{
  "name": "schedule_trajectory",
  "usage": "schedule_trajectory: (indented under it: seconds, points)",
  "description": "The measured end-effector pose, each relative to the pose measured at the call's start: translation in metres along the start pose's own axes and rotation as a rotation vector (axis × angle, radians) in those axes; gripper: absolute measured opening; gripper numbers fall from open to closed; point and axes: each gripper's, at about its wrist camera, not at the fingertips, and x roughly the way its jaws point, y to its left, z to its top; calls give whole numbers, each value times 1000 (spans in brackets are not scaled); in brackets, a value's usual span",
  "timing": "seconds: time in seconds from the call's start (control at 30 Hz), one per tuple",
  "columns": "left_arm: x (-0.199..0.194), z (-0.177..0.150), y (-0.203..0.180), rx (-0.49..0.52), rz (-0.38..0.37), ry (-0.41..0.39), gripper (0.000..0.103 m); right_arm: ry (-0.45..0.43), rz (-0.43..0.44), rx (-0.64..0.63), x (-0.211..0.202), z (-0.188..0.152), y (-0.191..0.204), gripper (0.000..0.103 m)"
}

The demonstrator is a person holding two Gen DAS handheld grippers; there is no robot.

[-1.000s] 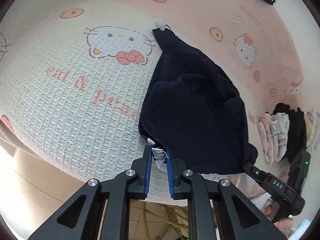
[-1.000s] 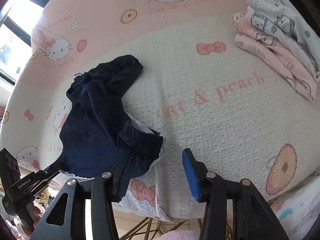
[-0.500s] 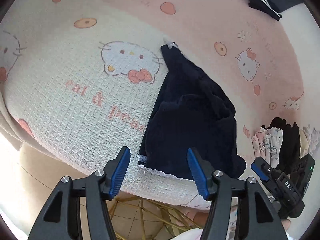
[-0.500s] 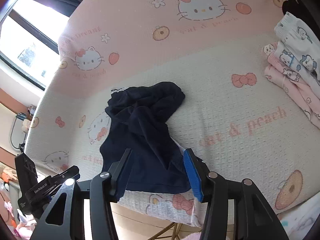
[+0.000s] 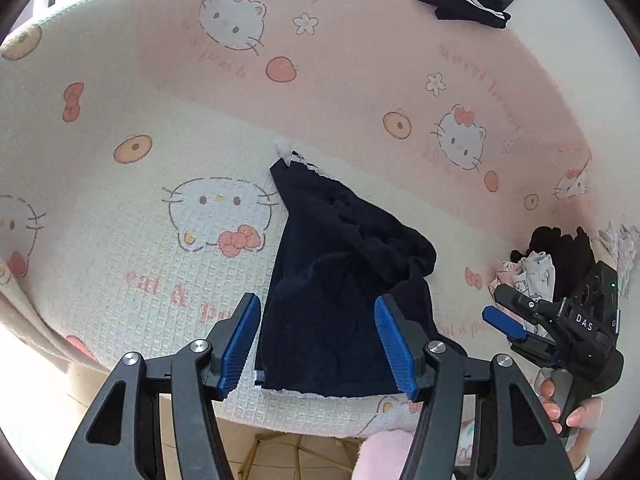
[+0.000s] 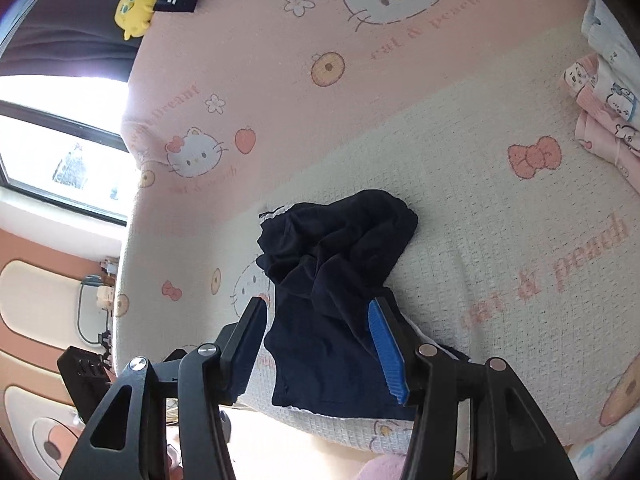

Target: Fold clothes

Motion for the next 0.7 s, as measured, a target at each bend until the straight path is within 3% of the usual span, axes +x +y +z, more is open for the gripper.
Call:
schedule_trajectory:
  seconds: [0.07,0.37,0.5,0.7]
  points:
    - [7,12,0,8,24,11,57,17,-1,18,8,10,-2,52]
    - [54,63,17,-34,-18,94,57,107,-63,29,56,55,0,52]
    - [72,84,24,-56,-31,140,57,176,-146,64,82,74,-1,52]
    - [94,120,18,-5,27,156,57,215,-164,32,106,93,2,52]
